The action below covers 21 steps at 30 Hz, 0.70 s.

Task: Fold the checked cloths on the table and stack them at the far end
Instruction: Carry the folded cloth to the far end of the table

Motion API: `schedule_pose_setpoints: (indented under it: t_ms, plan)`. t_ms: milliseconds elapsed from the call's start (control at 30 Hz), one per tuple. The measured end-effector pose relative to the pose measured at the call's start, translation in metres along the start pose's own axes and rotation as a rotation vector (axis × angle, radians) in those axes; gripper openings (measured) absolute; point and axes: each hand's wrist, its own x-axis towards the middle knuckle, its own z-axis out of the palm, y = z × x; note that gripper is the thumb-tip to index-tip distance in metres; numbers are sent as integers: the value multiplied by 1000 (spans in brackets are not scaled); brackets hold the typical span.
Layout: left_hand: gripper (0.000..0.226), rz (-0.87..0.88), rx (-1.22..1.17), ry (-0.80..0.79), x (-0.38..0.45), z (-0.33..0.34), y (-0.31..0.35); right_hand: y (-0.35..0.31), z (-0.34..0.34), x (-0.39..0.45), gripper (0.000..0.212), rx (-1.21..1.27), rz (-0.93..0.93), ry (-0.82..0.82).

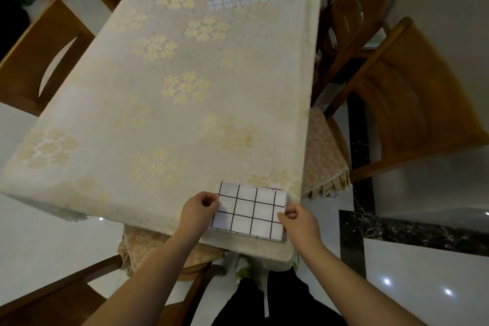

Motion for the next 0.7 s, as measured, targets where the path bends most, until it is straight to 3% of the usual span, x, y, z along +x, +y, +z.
schedule_pose_setpoints:
  t_ms: [433, 500, 600, 700]
  plan:
    - [23, 68, -65, 94, 3, 7, -8, 0, -1, -1, 16, -62, -73, 56]
    - [24, 274, -1, 195, 0, 10, -7, -1, 2, -3, 19, -212, -240, 207]
    - [33, 803, 356, 243, -3, 22, -10, -6, 22, -6, 29, -379, -551, 299]
    - [47, 989, 500, 140, 4, 38, -18, -12, 57, -4, 49, -576, -702, 255]
